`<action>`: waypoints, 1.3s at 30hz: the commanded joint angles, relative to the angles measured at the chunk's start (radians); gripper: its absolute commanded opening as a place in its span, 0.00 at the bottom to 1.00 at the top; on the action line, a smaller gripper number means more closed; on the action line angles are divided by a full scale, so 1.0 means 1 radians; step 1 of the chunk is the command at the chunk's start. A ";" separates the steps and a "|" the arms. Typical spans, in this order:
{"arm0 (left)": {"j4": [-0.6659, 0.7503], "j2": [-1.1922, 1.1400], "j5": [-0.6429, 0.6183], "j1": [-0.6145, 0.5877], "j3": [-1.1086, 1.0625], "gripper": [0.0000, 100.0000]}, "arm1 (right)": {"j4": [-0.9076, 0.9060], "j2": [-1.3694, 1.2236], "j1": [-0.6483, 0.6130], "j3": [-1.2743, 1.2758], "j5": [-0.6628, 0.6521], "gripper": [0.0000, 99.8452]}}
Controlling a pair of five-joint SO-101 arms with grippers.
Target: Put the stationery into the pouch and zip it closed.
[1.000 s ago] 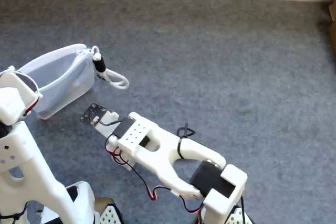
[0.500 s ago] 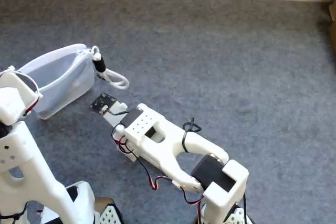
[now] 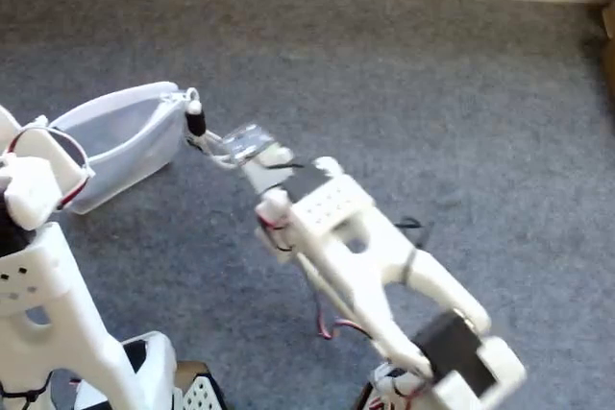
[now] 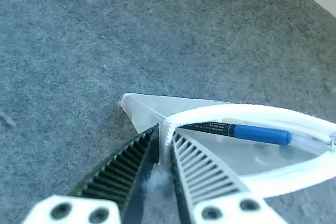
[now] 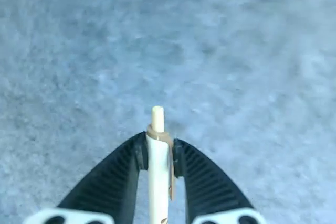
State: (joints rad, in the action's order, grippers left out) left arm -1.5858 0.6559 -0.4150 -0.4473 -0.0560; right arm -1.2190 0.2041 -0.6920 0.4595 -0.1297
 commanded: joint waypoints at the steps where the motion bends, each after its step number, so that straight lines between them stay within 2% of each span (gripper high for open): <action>1: 0.021 0.010 -0.012 0.082 0.012 0.01 | -0.010 0.203 0.076 0.018 -0.012 0.00; 10: 0.023 0.010 -0.014 0.285 0.021 0.01 | -0.008 0.444 0.213 0.027 -0.005 0.00; 13: 0.023 0.010 -0.063 0.361 0.022 0.01 | -0.007 0.493 0.262 0.027 0.002 0.00; 18: 0.017 0.010 -0.080 0.472 0.056 0.01 | -0.007 0.555 0.320 0.024 0.110 0.00; 22: 0.017 0.010 -0.078 0.526 0.048 0.01 | -0.007 0.618 0.334 0.024 0.123 0.00; 32: 0.025 0.010 -0.075 0.529 -0.022 0.01 | 0.035 0.776 0.320 0.016 0.123 0.00; 39: 0.017 0.010 -0.075 0.529 -0.024 0.01 | 0.176 0.851 0.191 0.018 0.124 0.00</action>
State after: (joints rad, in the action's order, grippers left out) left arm -1.5858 0.6559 -0.4810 0.0637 -0.0821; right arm -1.1116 1.0142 -0.4373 0.4933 -0.0176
